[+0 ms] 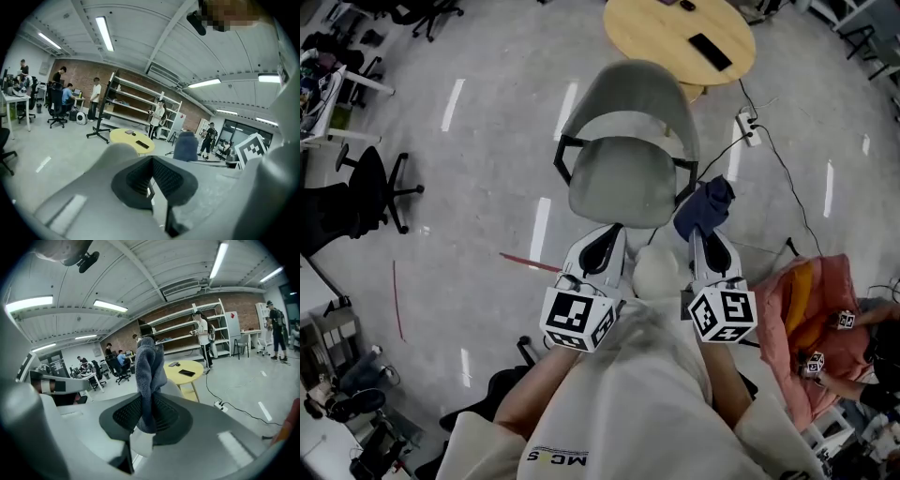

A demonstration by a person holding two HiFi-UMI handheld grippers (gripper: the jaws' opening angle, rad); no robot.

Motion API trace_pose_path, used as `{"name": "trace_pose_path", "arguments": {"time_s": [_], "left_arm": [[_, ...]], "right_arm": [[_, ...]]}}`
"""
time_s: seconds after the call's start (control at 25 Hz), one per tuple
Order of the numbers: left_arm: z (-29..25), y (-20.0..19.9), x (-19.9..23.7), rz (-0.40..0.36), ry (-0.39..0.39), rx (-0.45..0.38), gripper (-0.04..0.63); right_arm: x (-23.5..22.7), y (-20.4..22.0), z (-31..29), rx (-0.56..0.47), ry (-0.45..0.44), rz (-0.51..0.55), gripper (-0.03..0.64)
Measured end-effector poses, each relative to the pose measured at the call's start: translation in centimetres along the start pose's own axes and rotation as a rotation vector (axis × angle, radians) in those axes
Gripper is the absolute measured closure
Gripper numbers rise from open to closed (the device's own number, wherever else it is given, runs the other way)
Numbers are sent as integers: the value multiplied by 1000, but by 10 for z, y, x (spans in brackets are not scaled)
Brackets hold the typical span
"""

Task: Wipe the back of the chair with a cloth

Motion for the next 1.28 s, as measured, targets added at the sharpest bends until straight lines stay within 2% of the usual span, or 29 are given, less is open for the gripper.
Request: {"name": "trace_pose_path", "arguments": {"time_s": [0.16, 0.4, 0.68, 0.92, 1.28], "left_arm": [[-20, -10, 23, 42, -37, 20, 595], [-52, -27, 47, 53, -70, 18, 595], [-87, -24, 63, 77, -43, 94, 595], [-106, -3, 75, 33, -26, 127, 595], [-138, 17, 109, -19, -14, 108, 595]], "right_arm": [[-6, -1, -31, 51, -9, -20, 540], [-29, -5, -79, 54, 23, -43, 540], [-53, 1, -130, 95, 32, -12, 540], [-61, 23, -168, 146, 54, -32, 540], [-67, 73, -223, 214, 91, -43, 540]]}}
Point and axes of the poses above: the fingertips, and each gripper's own axes: z backward along the fingers, x to its left, y out of its underside, the point moved 7 cm from there along z, backward along the fingers, and after that the axes turned 9 degrees about z, right-handed, at the moved point
